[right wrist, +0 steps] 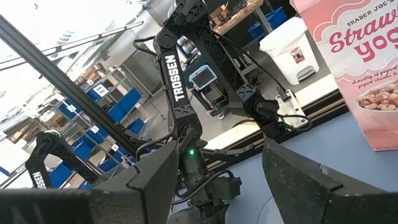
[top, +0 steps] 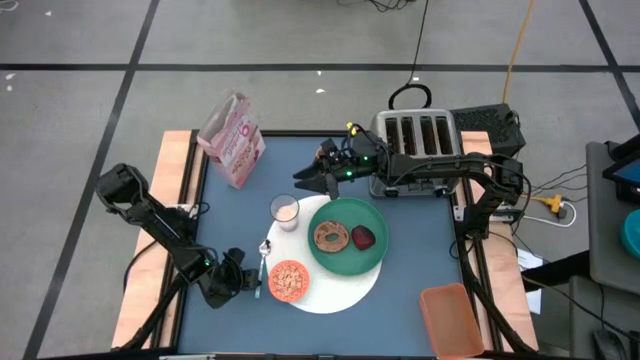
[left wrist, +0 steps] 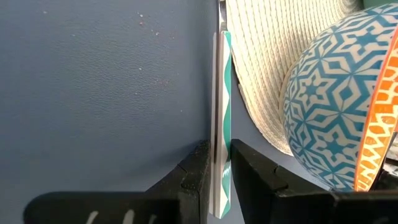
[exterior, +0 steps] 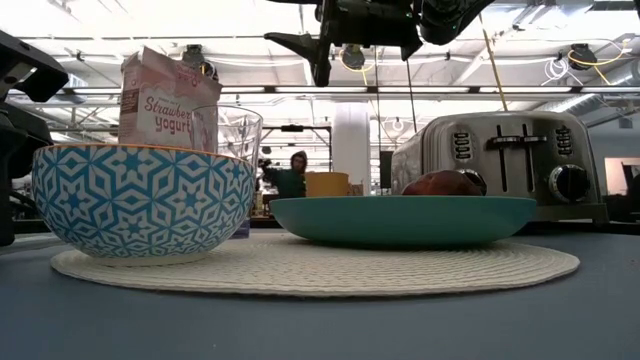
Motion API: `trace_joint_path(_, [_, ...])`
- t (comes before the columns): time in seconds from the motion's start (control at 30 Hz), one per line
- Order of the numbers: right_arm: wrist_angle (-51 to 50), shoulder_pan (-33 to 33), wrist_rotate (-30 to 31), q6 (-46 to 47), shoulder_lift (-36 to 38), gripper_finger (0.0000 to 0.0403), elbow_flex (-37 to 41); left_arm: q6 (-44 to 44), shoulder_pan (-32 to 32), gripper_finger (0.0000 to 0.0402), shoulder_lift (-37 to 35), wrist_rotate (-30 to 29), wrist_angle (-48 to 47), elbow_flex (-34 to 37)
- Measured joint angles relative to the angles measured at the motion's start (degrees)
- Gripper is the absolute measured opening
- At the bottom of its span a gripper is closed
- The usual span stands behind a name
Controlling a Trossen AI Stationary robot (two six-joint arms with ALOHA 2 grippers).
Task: Arrange a breakfast setting
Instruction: Put the green patterned spoon beside the table mat
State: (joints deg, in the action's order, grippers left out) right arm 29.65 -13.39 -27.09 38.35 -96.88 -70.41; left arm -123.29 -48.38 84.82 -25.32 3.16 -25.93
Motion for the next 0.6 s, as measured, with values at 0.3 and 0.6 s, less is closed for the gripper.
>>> trace_joint_path(0.3, [-0.6, 0.0, 0.0, 0.0, 0.0, 0.0222, 0.0, -0.2, 0.0, 0.0068, 0.0, -0.1, 0.0, 0.0])
trace_joint_path(0.6, [-1.7, 0.0, 0.0, 0.0, 0.0, 0.0222, 0.0, -3.1, 0.0, 0.0068, 0.0, -0.1, 0.0, 0.0])
